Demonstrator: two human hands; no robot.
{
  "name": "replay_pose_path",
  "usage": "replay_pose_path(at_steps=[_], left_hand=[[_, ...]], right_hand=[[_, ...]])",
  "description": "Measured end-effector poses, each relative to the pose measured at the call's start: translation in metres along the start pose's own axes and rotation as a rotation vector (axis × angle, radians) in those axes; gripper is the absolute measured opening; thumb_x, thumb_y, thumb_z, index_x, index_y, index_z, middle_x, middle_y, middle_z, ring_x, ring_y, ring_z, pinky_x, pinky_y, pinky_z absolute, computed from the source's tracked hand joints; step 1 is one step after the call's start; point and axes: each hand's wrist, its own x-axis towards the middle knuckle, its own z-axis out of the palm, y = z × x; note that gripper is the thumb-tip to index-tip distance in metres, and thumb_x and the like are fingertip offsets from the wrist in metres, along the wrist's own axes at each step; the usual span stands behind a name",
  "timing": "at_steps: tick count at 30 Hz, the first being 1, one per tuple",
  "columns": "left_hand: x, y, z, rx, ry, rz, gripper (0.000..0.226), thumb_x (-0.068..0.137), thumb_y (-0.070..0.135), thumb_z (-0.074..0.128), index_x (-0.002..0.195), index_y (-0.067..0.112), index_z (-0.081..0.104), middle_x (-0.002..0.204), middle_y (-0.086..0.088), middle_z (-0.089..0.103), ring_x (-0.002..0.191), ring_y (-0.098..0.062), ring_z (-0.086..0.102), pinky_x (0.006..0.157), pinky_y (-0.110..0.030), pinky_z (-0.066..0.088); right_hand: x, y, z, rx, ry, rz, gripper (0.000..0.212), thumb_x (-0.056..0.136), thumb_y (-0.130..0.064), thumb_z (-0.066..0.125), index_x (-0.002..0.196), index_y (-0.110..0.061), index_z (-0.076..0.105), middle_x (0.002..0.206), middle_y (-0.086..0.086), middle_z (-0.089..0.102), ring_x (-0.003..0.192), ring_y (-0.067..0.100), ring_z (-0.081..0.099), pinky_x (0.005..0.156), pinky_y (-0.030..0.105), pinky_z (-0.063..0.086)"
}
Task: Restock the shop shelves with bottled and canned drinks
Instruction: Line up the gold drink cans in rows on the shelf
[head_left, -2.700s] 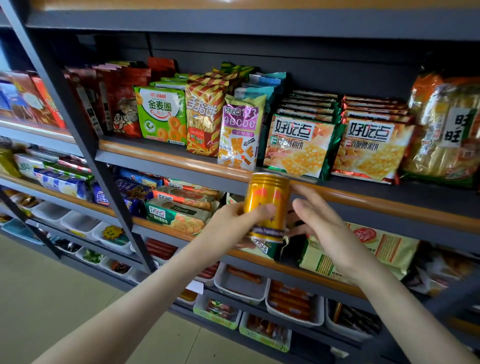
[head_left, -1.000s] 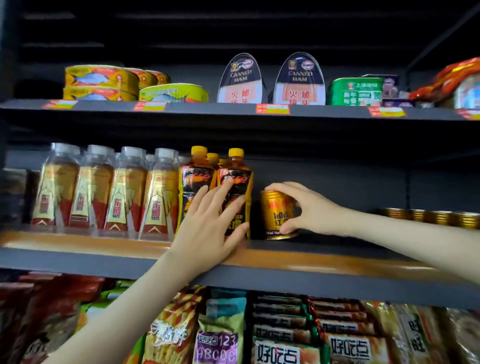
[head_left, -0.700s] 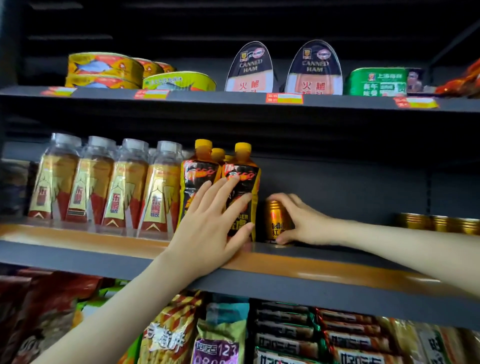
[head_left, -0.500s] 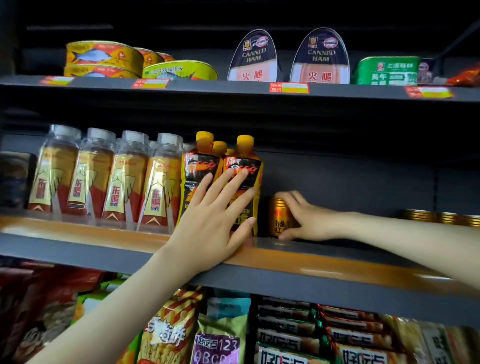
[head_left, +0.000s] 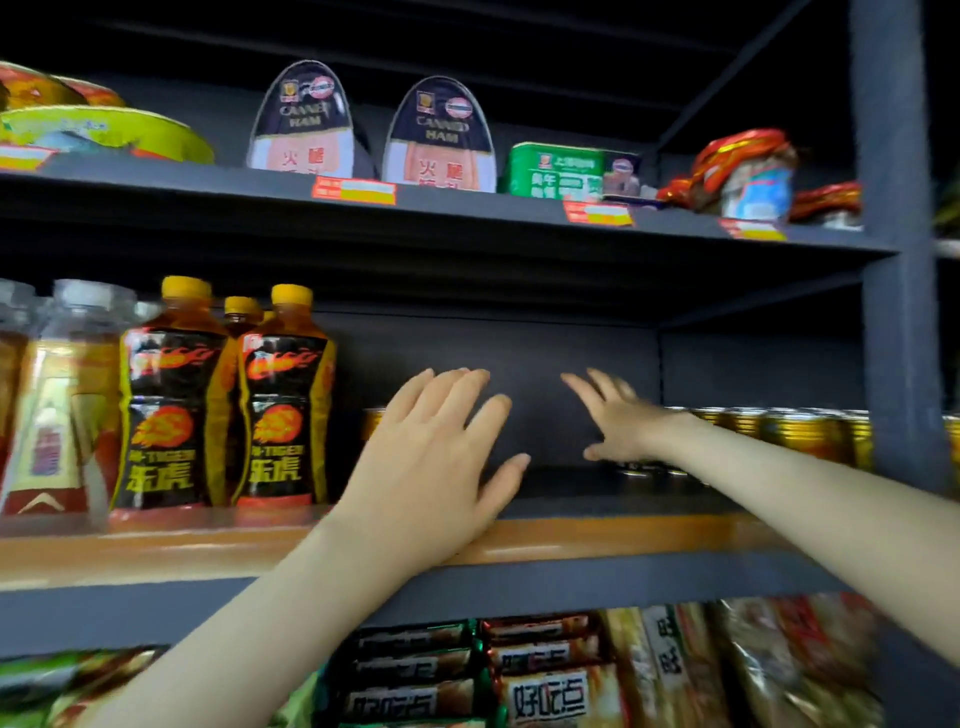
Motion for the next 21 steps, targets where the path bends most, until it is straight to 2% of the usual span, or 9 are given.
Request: replay_pose_path(at_steps=[4, 9, 13, 15, 17, 18, 21], left_hand=[[-0.009, 0.046, 0.02, -0.013, -0.047, 0.006, 0.054, 0.093, 0.052, 0.037, 0.113, 0.011, 0.066, 0.11, -0.01, 0.066, 0.104, -0.029, 0.061, 0.099, -0.042, 0.045], [-0.023, 0.059, 0.029, 0.014, -0.01, -0.057, 0.07, 0.097, 0.06, 0.021, 0.105, 0.01, 0.069, 0.095, -0.007, 0.066, 0.087, -0.028, 0.063, 0.083, -0.039, 0.051], [-0.023, 0.063, 0.031, 0.034, 0.011, -0.029, 0.064, 0.097, 0.058, 0.024, 0.098, 0.011, 0.068, 0.086, -0.004, 0.063, 0.076, -0.026, 0.06, 0.067, -0.037, 0.05], [-0.023, 0.065, 0.033, 0.053, 0.017, -0.037, 0.057, 0.095, 0.055, 0.029, 0.091, 0.012, 0.066, 0.078, -0.003, 0.06, 0.07, -0.026, 0.057, 0.062, -0.037, 0.048], [-0.023, 0.066, 0.033, 0.061, 0.027, -0.047, 0.054, 0.095, 0.053, 0.031, 0.087, 0.012, 0.065, 0.075, -0.003, 0.059, 0.067, -0.026, 0.056, 0.06, -0.037, 0.046], [-0.023, 0.066, 0.034, 0.06, 0.034, -0.045, 0.053, 0.095, 0.052, 0.031, 0.087, 0.012, 0.065, 0.074, -0.003, 0.058, 0.066, -0.026, 0.056, 0.06, -0.037, 0.046], [-0.025, 0.065, 0.034, 0.045, 0.05, -0.028, 0.052, 0.095, 0.051, 0.032, 0.089, 0.011, 0.065, 0.074, -0.003, 0.059, 0.066, -0.027, 0.056, 0.059, -0.037, 0.046]], right_hand=[[0.007, 0.057, 0.009, -0.186, -0.103, 0.115, 0.107, 0.089, -0.028, 0.068, 0.151, -0.028, -0.019, 0.161, 0.012, -0.016, 0.149, 0.031, -0.009, 0.118, 0.047, 0.009], [0.026, 0.077, 0.019, -0.285, -0.167, 0.096, 0.107, 0.09, -0.031, 0.066, 0.15, -0.024, -0.022, 0.162, 0.013, -0.008, 0.149, 0.031, -0.003, 0.118, 0.044, 0.011], [0.031, 0.073, 0.031, -0.266, -0.187, 0.054, 0.1, 0.093, -0.021, 0.062, 0.152, -0.023, -0.018, 0.161, 0.015, -0.004, 0.148, 0.033, 0.003, 0.114, 0.041, 0.025], [0.03, 0.07, 0.033, -0.287, -0.175, 0.035, 0.096, 0.093, -0.011, 0.058, 0.152, -0.021, -0.017, 0.16, 0.015, -0.004, 0.147, 0.034, 0.003, 0.103, 0.034, 0.036], [0.028, 0.067, 0.033, -0.351, -0.122, -0.007, 0.093, 0.091, 0.002, 0.053, 0.153, -0.017, -0.014, 0.158, 0.015, 0.001, 0.145, 0.034, 0.009, 0.091, 0.029, 0.04], [0.027, 0.068, 0.032, -0.397, -0.083, -0.036, 0.09, 0.09, 0.007, 0.049, 0.154, -0.014, -0.011, 0.157, 0.015, 0.006, 0.143, 0.033, 0.013, 0.091, 0.03, 0.04], [0.023, 0.071, 0.026, -0.595, 0.038, -0.143, 0.079, 0.089, 0.011, 0.044, 0.154, -0.006, 0.001, 0.152, 0.015, 0.017, 0.139, 0.031, 0.022, 0.106, 0.037, 0.033]])
